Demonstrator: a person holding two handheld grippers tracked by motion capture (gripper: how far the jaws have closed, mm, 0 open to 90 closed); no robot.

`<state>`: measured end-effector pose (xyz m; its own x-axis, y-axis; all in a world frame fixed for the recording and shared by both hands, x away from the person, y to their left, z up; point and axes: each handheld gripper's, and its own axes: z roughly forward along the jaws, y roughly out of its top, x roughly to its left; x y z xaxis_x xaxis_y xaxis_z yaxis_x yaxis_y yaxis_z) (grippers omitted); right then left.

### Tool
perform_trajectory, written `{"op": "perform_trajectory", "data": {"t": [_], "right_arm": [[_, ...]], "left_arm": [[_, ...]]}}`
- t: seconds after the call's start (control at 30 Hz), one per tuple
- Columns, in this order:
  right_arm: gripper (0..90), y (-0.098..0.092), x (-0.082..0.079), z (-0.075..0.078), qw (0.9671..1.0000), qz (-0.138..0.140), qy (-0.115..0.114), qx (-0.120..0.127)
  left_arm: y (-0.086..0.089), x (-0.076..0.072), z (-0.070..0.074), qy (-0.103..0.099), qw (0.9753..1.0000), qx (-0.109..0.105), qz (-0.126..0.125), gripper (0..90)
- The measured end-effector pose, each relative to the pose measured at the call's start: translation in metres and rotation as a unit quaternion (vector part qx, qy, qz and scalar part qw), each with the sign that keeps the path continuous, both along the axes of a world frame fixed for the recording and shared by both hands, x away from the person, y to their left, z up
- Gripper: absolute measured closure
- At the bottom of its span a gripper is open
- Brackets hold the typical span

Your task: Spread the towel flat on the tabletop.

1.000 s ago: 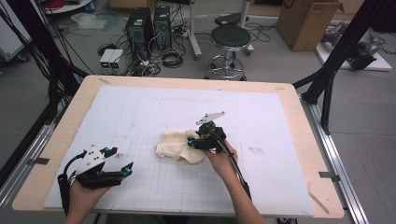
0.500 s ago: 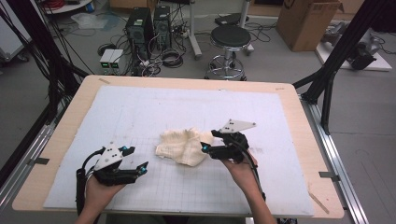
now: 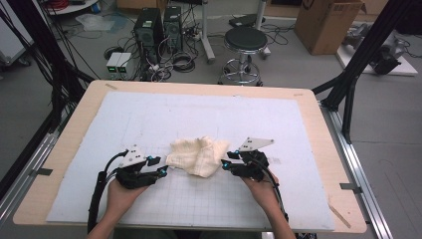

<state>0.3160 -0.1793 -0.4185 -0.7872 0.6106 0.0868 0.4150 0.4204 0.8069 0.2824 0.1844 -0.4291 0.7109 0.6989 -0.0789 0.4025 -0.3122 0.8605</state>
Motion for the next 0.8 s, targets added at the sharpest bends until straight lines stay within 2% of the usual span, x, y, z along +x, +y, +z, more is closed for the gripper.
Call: {"op": "perform_trajectory", "data": {"t": [0.07, 0.2, 0.3, 0.4, 0.57, 0.6, 0.7, 0.73, 0.8], "right_arm": [[63.9, 0.003, 0.004, -0.007, 0.9998, 0.0, 0.016, -0.008], [65.4, 0.009, 0.011, -0.017, 0.9993, -0.002, 0.024, -0.028], [66.2, 0.011, 0.015, -0.022, 0.9989, -0.008, 0.031, -0.033], [67.8, 0.012, 0.018, -0.026, 0.9983, -0.009, 0.037, -0.043], [75.2, 0.014, 0.017, -0.026, 0.998, -0.016, 0.027, -0.054], [79.4, 0.013, 0.017, -0.026, 0.9982, -0.016, 0.027, -0.052], [88.9, 0.011, 0.019, -0.026, 0.9985, -0.006, 0.037, -0.041], [89.6, 0.012, 0.018, -0.026, 0.9984, -0.005, 0.039, -0.041], [89.6, 0.012, 0.017, -0.024, 0.9981, 0.0, 0.029, -0.054]], "left_arm": [[-0.005, 0.005, -0.002, 0.006, 0.9999, 0.008, -0.004, 58.7], [-0.017, 0.016, -0.005, 0.013, 0.9997, 0.016, -0.01, 60.8], [-0.027, 0.025, -0.008, 0.027, 0.9988, 0.039, -0.015, 62.6], [-0.034, 0.031, -0.008, 0.032, 0.9979, 0.054, -0.019, 66.0], [-0.036, 0.036, -0.01, 0.037, 0.9978, 0.052, -0.018, 82.4], [-0.036, 0.035, -0.01, 0.035, 0.9978, 0.053, -0.018, 84.4], [-0.033, 0.033, -0.005, 0.029, 0.998, 0.052, -0.02, 86.9], [-0.031, 0.032, -0.002, 0.025, 0.9982, 0.05, -0.02, 87.1], [-0.028, 0.029, 0.003, 0.013, 0.9988, 0.043, -0.018, 87.1]]}}
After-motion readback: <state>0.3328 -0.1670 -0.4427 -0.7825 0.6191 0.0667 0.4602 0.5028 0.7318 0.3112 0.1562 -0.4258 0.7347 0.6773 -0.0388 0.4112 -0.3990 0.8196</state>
